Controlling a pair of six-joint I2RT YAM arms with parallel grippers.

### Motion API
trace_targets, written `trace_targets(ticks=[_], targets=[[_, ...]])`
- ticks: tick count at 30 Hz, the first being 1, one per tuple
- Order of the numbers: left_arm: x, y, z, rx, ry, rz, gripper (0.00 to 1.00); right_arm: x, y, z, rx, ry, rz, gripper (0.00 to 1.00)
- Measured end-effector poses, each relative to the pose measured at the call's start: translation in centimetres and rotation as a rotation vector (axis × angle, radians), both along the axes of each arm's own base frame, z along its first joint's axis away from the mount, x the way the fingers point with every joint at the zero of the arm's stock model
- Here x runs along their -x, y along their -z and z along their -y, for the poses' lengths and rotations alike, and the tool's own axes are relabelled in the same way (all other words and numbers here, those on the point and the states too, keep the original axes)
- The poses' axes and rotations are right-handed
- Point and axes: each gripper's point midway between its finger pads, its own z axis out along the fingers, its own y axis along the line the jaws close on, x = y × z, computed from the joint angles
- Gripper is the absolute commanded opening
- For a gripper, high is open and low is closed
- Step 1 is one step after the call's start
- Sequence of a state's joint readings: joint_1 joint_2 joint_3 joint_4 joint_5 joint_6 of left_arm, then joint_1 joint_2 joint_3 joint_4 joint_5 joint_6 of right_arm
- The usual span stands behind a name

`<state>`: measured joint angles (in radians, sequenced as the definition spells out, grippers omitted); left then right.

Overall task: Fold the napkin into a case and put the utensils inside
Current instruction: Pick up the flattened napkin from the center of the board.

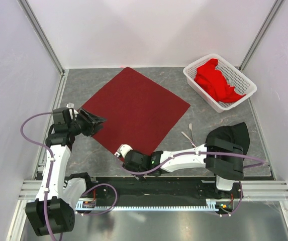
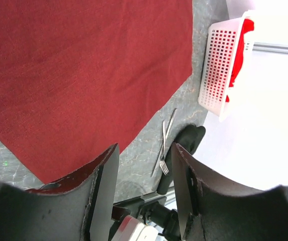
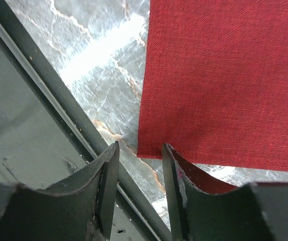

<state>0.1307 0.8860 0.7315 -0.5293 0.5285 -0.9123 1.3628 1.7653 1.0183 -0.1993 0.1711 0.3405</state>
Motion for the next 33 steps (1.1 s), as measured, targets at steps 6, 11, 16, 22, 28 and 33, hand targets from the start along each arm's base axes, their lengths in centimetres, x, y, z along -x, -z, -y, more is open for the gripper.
trace_targets(ticks=[6, 11, 16, 22, 28, 33], targets=[[0.4, 1.8, 0.0, 0.044, 0.000, -0.033, 0.54, 0.2, 0.4, 0.1, 0.027, -0.014, 0.050, 0.45], [0.6, 2.4, 0.1, 0.050, 0.004, -0.038, 0.53, 0.2, 0.4, 0.1, 0.042, -0.019, 0.101, 0.40], [1.1, 3.7, 0.1, 0.055, 0.000, -0.065, 0.54, 0.3, 0.4, 0.1, 0.045, -0.019, 0.127, 0.34], [1.3, 4.3, -0.5, 0.035, -0.026, -0.091, 0.57, 0.3, 0.4, 0.0, 0.046, -0.020, 0.134, 0.22], [0.9, 5.0, -2.2, -0.048, -0.059, -0.155, 0.58, 0.2, 0.4, 0.0, 0.045, -0.019, 0.140, 0.11], [1.2, 5.6, -3.2, -0.114, -0.088, -0.190, 0.61, 0.2, 0.3, 0.0, 0.044, -0.017, 0.142, 0.06]])
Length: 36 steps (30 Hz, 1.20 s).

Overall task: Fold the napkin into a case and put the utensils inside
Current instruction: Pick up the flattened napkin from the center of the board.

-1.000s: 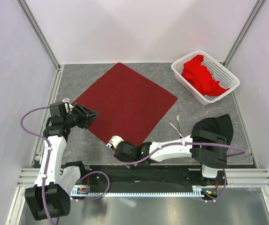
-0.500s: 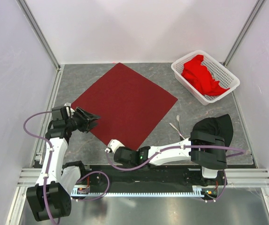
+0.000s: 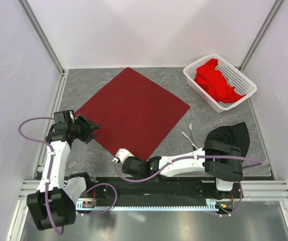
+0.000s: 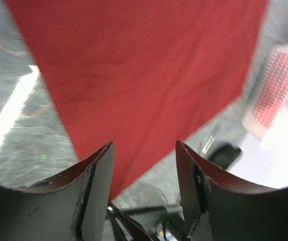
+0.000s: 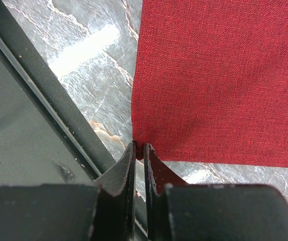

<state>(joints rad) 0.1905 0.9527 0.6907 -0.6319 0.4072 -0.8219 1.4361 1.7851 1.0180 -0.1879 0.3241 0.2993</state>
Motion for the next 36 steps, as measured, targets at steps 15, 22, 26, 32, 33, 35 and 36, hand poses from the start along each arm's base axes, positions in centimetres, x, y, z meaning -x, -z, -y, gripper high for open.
trace_targets(ticks=[15, 22, 26, 32, 33, 35, 36], targets=[[-0.3, 1.8, -6.3, -0.153, -0.201, -0.136, 0.69, -0.8, -2.8, 0.7, -0.061, 0.025, 0.021, 0.00], [0.0, 4.8, -12.3, -0.193, -0.397, -0.280, 0.51, -1.2, -3.9, 2.5, -0.088, 0.051, 0.014, 0.00], [-2.2, 5.7, -14.1, -0.215, -0.371, -0.326, 0.48, -0.7, -4.2, 2.8, -0.104, 0.044, -0.010, 0.00], [-4.7, 6.5, -16.4, -0.304, -0.311, -0.307, 0.50, 0.0, -5.1, 4.3, -0.147, 0.039, -0.029, 0.00], [-4.8, 6.8, -16.7, -0.319, -0.301, -0.307, 0.50, 0.1, -5.3, 4.6, -0.161, 0.040, -0.030, 0.00], [-5.1, 7.1, -17.0, -0.337, -0.282, -0.302, 0.53, 0.3, -5.7, 5.2, -0.183, 0.037, -0.032, 0.00], [-5.2, 7.4, -17.1, -0.344, -0.273, -0.299, 0.53, 0.4, -5.9, 5.3, -0.190, 0.035, -0.033, 0.00]])
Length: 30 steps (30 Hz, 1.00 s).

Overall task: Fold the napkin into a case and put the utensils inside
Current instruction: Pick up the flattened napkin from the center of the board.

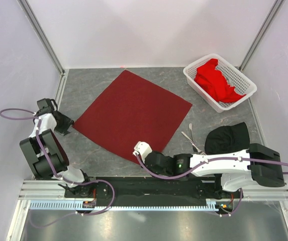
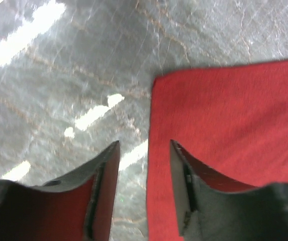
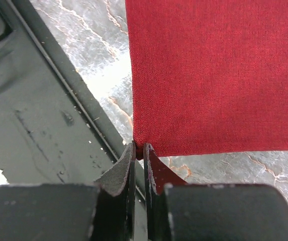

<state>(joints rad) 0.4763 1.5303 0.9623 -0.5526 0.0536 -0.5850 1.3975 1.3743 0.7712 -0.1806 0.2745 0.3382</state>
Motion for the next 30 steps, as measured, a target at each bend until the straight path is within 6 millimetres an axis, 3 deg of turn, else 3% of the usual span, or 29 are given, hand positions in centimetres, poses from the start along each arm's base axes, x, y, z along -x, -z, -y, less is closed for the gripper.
trace_targets(ticks=[6, 12, 30], targets=[[-0.8, 1.9, -0.1, -0.007, 0.043, -0.020, 0.52, 0.3, 0.1, 0.2, -0.019, -0.007, -0.009, 0.00], [-1.4, 3.3, 1.3, -0.014, 0.109, -0.058, 0.49, 0.1, -0.3, 1.0, -0.043, 0.000, -0.008, 0.00], [-1.4, 4.1, -0.3, -0.130, 0.094, -0.140, 0.41, -0.6, -0.6, 2.4, -0.079, 0.021, -0.026, 0.00]])
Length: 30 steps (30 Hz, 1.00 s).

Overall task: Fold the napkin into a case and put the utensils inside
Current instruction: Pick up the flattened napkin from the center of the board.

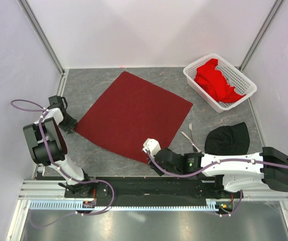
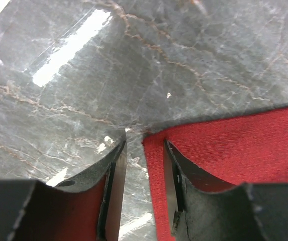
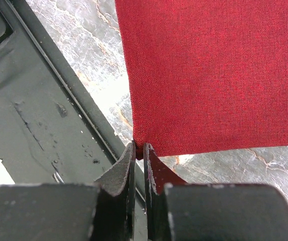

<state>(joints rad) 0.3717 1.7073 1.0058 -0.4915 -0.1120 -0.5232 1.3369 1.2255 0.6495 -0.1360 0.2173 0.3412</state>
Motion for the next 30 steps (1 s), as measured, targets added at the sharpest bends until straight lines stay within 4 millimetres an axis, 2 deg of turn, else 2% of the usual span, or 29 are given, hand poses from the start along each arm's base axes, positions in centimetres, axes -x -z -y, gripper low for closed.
trace_targets(ticks=[4, 9, 16, 17, 22, 24, 26, 28, 30], targets=[[-0.2, 0.0, -0.1, -0.007, 0.010, -0.013, 0.38, -0.1, -0.3, 0.1, -0.011, 0.002, 0.000, 0.00], [-0.2, 0.1, -0.2, -0.011, 0.021, -0.037, 0.28, -0.1, -0.8, 0.1, -0.028, 0.002, 0.000, 0.00], [-0.5, 0.2, 0.0, -0.006, 0.031, -0.033, 0.09, 0.0, -0.8, 0.1, -0.031, 0.004, -0.005, 0.00], [-0.5, 0.1, 0.0, -0.006, 0.032, -0.033, 0.03, 0.0, -0.8, 0.1, -0.031, 0.006, -0.006, 0.00], [-0.7, -0.4, 0.6, 0.015, 0.045, -0.010, 0.02, -1.0, -0.5, 0.8, -0.009, 0.053, 0.010, 0.00], [-0.6, -1.4, 1.2, 0.030, 0.051, 0.024, 0.02, -1.7, -0.3, 1.6, 0.022, 0.087, 0.025, 0.00], [-0.6, -3.5, 1.9, 0.046, 0.055, 0.092, 0.02, -2.4, -0.6, 2.2, 0.051, 0.112, 0.044, 0.00], [-0.8, -6.7, 2.9, 0.065, 0.057, 0.199, 0.02, -3.3, -1.8, 2.6, 0.068, 0.139, 0.080, 0.00], [-1.2, -10.4, 3.7, 0.073, 0.062, 0.323, 0.02, -4.2, -4.2, 2.4, 0.057, 0.158, 0.125, 0.00]])
